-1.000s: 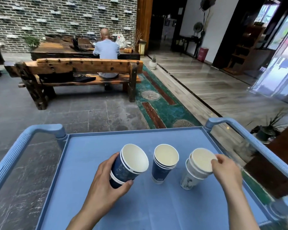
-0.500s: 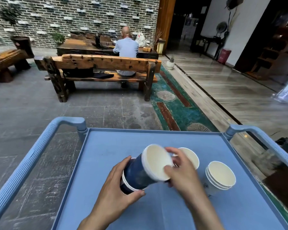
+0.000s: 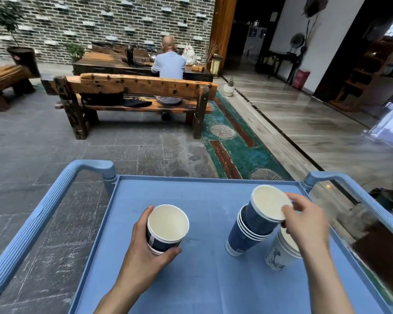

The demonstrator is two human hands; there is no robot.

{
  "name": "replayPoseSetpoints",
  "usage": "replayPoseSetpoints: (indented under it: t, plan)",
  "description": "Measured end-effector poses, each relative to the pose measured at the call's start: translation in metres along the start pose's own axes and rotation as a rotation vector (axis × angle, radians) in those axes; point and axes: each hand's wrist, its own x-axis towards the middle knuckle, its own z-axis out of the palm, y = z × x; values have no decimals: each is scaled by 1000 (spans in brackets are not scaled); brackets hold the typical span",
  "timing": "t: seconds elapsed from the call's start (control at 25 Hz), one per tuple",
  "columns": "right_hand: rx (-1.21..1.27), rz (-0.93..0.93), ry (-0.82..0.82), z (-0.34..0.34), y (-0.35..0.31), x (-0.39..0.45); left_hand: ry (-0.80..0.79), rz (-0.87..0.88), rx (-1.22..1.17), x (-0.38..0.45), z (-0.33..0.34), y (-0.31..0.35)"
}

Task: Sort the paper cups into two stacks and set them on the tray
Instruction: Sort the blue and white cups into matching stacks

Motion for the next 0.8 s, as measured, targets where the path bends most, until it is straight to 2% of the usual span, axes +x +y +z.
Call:
replayPoseSetpoints:
  t: [0.08, 0.12, 0.2, 0.24, 0.28, 0.36, 0.44, 0.68, 0.72, 0.8]
  plan:
    - [-123, 10, -77, 20, 9, -7, -23, -17, -6, 2, 2, 3]
    - [-157, 5, -59, 25, 12, -13, -31, -31, -13, 1, 3, 6]
    - [-112, -90, 27, 35, 6, -33, -49, -36, 12, -2, 5, 16]
    - [-66, -153, -1, 41, -2, -46, -69, -17, 47, -3, 7, 22]
    - [-23, -184, -105, 49, -8, -58, -94, 20, 90, -4, 9, 31]
    - [72, -119, -368, 63, -15, -75, -141, 131, 225, -6, 14, 50]
    - [155, -33, -467, 67, -14, -77, -158, 241, 390, -10, 15, 68]
    - [283, 20, -387, 39, -1, -62, -137, 287, 529, -13, 19, 83]
    - [321, 38, -312, 25, 4, -52, -139, 264, 517, -12, 18, 82]
    - [434, 99, -26, -18, 19, -25, -117, 165, 393, -8, 13, 79]
